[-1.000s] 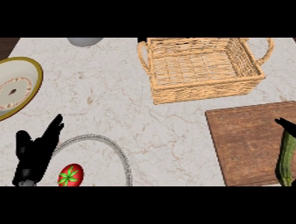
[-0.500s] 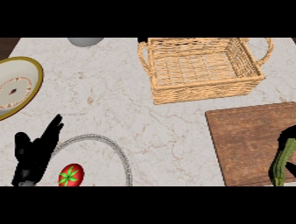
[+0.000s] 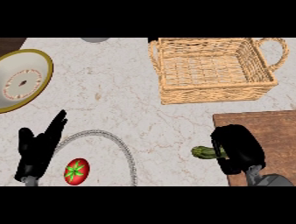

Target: Pick the squash from the cutting board and place it in the basket

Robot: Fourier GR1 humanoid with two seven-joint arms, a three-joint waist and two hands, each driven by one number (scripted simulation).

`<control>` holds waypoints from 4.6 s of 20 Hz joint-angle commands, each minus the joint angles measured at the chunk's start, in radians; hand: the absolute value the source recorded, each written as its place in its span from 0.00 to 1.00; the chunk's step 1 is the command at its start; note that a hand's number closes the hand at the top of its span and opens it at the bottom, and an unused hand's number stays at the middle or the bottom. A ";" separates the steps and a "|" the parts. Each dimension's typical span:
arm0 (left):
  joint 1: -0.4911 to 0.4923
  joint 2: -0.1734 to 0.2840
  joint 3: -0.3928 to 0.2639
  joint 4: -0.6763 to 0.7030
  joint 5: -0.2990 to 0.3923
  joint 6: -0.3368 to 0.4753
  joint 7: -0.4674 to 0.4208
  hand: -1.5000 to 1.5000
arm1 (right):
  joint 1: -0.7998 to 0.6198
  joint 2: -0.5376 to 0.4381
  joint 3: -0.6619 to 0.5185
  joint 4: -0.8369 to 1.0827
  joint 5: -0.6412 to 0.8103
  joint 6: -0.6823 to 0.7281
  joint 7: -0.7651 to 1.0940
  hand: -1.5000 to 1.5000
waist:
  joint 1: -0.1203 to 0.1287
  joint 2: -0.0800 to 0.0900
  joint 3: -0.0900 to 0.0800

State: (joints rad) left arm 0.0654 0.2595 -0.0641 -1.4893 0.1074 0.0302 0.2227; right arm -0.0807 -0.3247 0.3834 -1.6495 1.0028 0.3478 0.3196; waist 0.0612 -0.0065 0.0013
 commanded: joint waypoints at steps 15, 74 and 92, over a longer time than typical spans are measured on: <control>0.073 -0.024 -0.015 0.079 -0.006 0.001 0.043 0.50 | -0.398 0.324 0.323 -0.278 -0.099 -0.565 0.677 1.00 | -0.016 0.004 -0.003; 0.105 -0.046 0.037 0.029 -0.044 -0.005 0.056 0.50 | -0.799 0.109 -0.440 0.564 -0.263 -0.561 0.227 0.00 | -0.064 0.005 -0.001; 0.123 -0.086 0.043 0.070 -0.056 -0.006 0.016 0.50 | -0.694 -0.093 -0.692 0.367 -0.454 -0.515 0.235 0.00 | -0.083 0.003 -0.001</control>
State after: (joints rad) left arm 0.1325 0.2083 0.0000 -1.5143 0.0661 0.0127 0.2227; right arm -0.8372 -0.3504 -0.2573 -1.2272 0.5955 -0.2185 0.5558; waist -0.0108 -0.0128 0.0155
